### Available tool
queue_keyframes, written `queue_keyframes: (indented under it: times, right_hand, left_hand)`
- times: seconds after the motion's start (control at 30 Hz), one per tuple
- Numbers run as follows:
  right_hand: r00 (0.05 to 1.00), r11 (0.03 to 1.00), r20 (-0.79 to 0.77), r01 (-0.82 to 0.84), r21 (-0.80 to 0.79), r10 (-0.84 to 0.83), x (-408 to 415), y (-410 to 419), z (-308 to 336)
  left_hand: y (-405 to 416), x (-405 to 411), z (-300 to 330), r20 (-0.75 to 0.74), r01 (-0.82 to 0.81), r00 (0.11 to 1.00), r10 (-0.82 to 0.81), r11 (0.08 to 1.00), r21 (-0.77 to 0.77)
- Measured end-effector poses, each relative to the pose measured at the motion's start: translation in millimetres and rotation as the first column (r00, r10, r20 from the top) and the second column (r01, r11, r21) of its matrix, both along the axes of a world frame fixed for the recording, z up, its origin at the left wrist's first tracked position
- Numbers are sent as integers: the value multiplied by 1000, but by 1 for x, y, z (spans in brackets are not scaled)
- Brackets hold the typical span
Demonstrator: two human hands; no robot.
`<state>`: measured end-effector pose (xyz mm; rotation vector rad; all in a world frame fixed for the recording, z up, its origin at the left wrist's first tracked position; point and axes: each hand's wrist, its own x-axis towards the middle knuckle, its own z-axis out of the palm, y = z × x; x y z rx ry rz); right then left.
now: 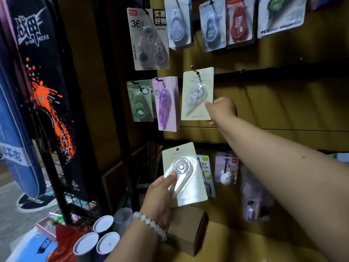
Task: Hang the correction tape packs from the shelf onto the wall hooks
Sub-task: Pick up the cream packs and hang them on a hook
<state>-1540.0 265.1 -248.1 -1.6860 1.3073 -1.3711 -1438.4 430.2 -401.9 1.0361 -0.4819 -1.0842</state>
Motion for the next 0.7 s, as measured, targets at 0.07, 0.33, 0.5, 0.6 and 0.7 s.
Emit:
queue_keyframes:
  times: [0.07,0.33,0.5,0.6,0.7]
  right_hand:
    - [996,998,-63,57,5,-57,-7,2,-17]
    - [907,876,-30,-397,274,421,-27,84,-116]
    - [863,822,142,-505,263,485,-31,93,-121]
    - [883,856,133,-470,215,451,-30,88,-108]
    - [902,898,174,-419,137,395,-30,79,-81]
  left_hand:
    - [1,0,0,10,-7,1000,7,1000,1]
    - [2,-7,3,89,-9,996,6,999,33]
    - [2,-12,7,175,-13,985,9,1000,22]
    - [-1,-11,8,242,-32,970,29,999,8]
    - [0,-7,8,362,-95,928,85,995,11]
